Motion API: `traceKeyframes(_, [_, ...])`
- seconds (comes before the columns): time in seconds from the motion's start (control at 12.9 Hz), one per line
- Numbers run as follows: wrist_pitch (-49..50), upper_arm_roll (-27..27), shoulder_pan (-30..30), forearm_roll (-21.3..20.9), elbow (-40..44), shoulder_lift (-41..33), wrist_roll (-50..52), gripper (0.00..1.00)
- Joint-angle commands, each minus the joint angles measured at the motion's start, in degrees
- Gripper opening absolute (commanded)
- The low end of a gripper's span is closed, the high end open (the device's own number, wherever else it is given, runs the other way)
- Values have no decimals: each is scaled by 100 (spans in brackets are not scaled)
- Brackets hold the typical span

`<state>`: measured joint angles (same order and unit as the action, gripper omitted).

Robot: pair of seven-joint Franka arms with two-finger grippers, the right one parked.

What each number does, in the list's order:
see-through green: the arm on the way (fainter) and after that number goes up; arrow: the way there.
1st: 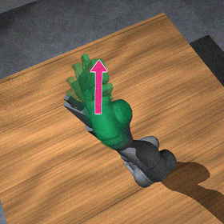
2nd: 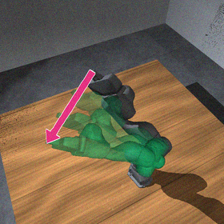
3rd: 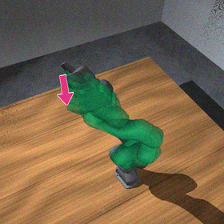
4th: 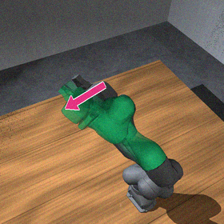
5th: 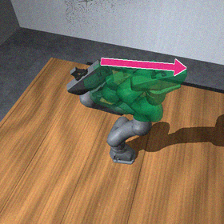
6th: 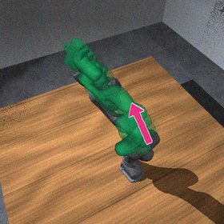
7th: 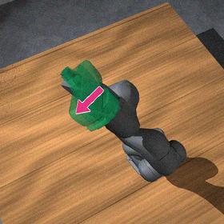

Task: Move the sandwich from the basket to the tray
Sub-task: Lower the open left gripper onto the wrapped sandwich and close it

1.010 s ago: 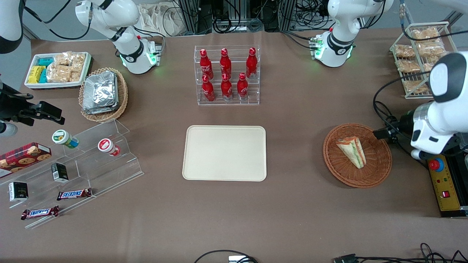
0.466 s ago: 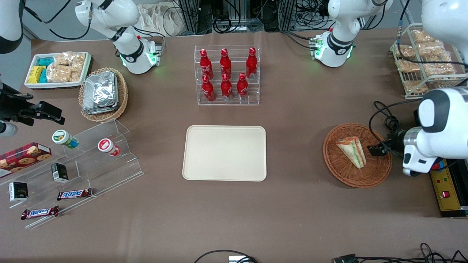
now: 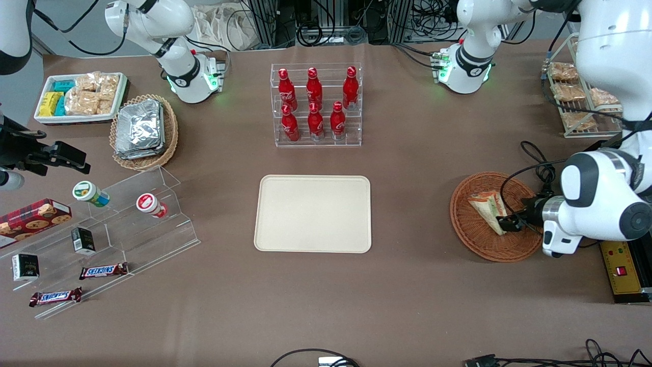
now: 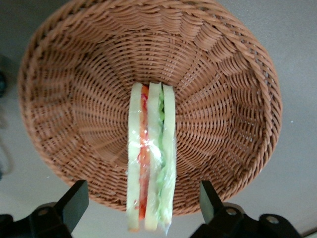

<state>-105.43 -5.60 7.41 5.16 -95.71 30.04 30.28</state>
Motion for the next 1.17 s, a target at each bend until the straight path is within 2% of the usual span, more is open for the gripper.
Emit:
traceKeyframes(0.0, [-319, -37, 50, 108, -70, 168, 92, 99])
traceKeyframes(0.47, [-1040, -46, 24, 240, -694, 212, 92, 99])
traceKeyframes(1.09, [-1050, -55, -11, 240, -1072, 63, 268, 99])
